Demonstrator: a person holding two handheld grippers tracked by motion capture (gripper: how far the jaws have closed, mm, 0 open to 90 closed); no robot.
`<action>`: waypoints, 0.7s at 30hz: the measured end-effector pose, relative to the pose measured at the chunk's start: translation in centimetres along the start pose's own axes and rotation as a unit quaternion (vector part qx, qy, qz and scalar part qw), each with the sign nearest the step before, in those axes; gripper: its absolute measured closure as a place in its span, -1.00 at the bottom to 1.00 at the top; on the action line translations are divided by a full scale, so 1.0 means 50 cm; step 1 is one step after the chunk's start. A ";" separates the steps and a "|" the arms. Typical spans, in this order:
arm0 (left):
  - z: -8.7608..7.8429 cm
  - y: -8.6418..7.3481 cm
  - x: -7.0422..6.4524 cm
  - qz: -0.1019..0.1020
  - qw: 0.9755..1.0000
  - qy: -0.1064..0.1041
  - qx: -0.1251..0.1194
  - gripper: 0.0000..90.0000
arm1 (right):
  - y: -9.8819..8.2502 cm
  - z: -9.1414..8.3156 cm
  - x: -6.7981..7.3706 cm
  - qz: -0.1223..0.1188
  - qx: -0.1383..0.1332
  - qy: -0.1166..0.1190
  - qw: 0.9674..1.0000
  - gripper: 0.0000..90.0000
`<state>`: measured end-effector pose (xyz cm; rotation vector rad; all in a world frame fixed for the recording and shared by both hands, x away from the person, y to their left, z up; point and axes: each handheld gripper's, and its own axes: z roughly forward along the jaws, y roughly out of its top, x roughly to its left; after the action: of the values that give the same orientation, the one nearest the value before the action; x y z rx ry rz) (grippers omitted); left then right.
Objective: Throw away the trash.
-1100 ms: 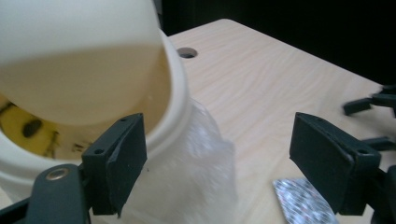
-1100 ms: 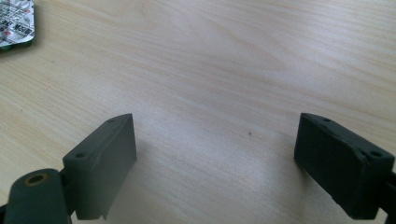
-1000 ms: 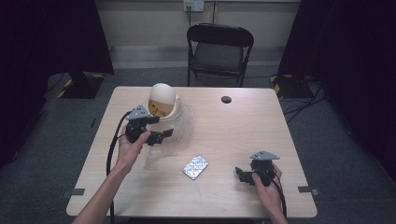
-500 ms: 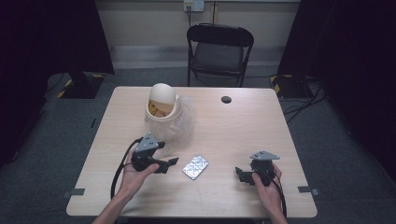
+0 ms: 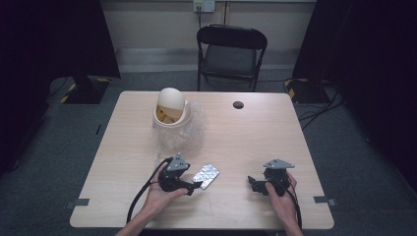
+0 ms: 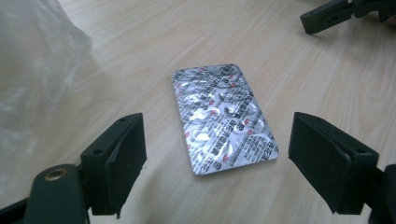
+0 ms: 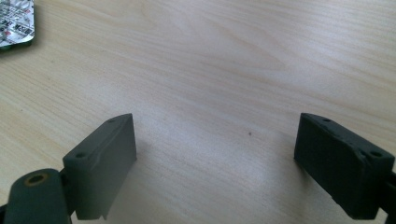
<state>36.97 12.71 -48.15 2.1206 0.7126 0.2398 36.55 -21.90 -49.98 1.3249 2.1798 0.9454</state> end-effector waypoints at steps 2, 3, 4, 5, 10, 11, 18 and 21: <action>0.011 0.000 -0.004 -0.005 1.000 -0.005 0.003 -0.57 | 0.000 0.000 0.000 0.000 0.000 0.000 1.000 -0.74; 0.011 0.000 -0.004 -0.005 1.000 -0.005 0.003 -0.57 | 0.000 0.000 0.000 0.000 0.000 0.000 1.000 -0.74; 0.020 -0.003 -0.009 -0.005 1.000 -0.005 0.004 -0.57 | 0.000 0.000 0.000 0.000 0.000 0.000 1.000 -0.74; 0.023 -0.004 -0.010 -0.003 1.000 -0.004 0.010 -0.56 | 0.000 0.000 0.000 0.000 0.000 0.000 1.000 -0.74; 0.048 -0.010 -0.022 0.005 1.000 0.002 0.025 -0.56 | 0.000 0.000 0.000 0.000 0.000 0.000 1.000 -0.74; 0.048 -0.010 -0.022 0.005 1.000 0.002 0.025 -0.57 | 0.000 0.000 0.000 0.000 0.000 0.000 1.000 -0.74; 0.059 -0.004 -0.031 0.025 0.999 0.028 0.034 -0.51 | 0.000 0.000 0.000 0.001 0.000 0.000 1.000 -0.74; 0.056 -0.004 -0.027 0.025 0.998 0.035 0.035 -0.48 | 0.000 0.000 0.000 0.000 0.000 0.000 1.000 -0.74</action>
<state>36.92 10.14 -49.91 2.2067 0.7193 0.3212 36.54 -21.89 -49.98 1.3261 2.1795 0.9452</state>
